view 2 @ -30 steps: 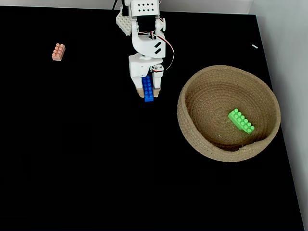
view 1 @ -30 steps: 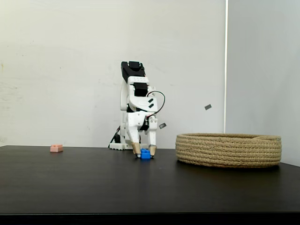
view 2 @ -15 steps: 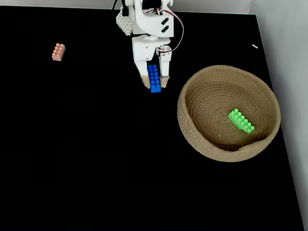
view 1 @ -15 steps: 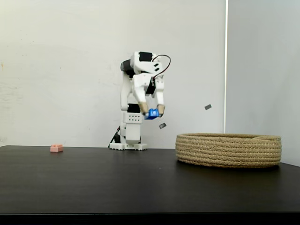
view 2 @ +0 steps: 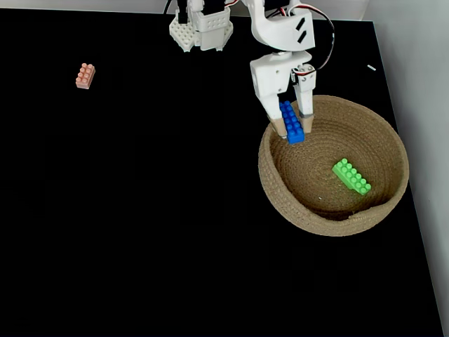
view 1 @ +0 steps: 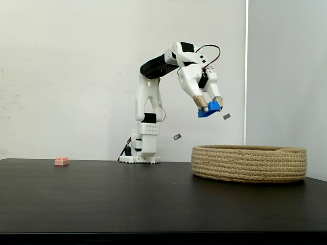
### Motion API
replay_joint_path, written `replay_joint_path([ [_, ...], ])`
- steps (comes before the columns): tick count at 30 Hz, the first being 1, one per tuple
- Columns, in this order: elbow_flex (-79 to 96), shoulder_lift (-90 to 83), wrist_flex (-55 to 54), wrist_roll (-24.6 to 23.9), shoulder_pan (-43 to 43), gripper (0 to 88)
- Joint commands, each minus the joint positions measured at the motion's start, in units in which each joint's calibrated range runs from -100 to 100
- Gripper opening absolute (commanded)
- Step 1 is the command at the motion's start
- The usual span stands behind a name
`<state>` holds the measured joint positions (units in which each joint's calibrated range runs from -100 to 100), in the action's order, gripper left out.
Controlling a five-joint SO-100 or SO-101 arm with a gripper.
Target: Place the lego blocks in the tray
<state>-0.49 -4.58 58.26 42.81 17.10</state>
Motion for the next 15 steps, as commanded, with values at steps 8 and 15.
replay_joint_path([
  [8,-5.0,5.2,-5.7,-3.9,6.3,24.8],
  [15,-3.3,2.5,-3.1,-3.3,4.6,31.8],
])
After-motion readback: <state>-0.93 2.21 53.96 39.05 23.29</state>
